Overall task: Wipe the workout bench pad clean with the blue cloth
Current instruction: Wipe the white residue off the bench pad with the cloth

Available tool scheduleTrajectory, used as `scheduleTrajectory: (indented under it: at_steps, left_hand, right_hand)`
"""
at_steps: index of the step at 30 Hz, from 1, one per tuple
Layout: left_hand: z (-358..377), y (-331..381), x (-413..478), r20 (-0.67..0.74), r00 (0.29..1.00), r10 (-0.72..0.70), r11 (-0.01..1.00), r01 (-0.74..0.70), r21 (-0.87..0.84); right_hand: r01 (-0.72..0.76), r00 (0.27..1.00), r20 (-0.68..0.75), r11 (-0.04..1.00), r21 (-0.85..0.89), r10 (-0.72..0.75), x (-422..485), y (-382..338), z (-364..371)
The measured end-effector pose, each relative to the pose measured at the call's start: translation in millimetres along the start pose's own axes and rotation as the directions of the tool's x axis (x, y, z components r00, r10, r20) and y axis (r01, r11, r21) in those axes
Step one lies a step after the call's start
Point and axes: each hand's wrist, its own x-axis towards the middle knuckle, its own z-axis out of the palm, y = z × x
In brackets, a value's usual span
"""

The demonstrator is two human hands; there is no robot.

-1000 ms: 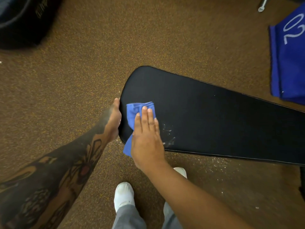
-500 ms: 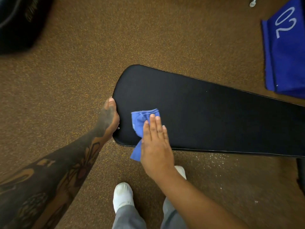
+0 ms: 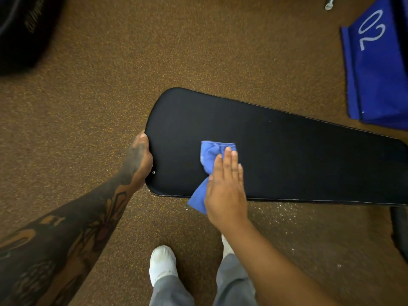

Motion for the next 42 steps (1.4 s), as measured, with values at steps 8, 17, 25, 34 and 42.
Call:
scheduleTrajectory:
  at_steps: [8, 17, 25, 34, 42]
  left_hand:
    - [-6.8, -4.1, 3.4, 0.119, 0.992, -0.038, 0.978, 0.061, -0.197]
    - [-9.8, -0.4, 4.0, 0.219, 0.967, -0.127, 0.934, 0.191, -0.301]
    - [-14.1, -2.9, 9.4, 0.236, 0.957, -0.168, 0.937, 0.23, -0.263]
    - [-6.6, -4.6, 5.2, 0.169, 0.967, -0.192, 0.93, 0.234, -0.284]
    - [-12.5, -12.8, 12.0, 0.205, 0.966, -0.157, 0.912, 0.221, -0.344]
  right_hand:
    - [0.108, 0.994, 0.007, 0.992, 0.061, -0.108, 21.4, -54.6, 9.6]
    - [0.151, 0.984, 0.103, 0.988, -0.037, -0.146, 30.7, -52.9, -0.8]
    - [0.543, 0.833, 0.22, 0.827, -0.146, -0.508, 1.4, -66.2, 3.0]
    - [0.305, 0.946, 0.144, 0.949, -0.084, -0.291, 30.3, -86.0, 5.5]
    - [0.62, 0.784, 0.253, 0.737, -0.269, -0.567, 2.1, -37.1, -3.6]
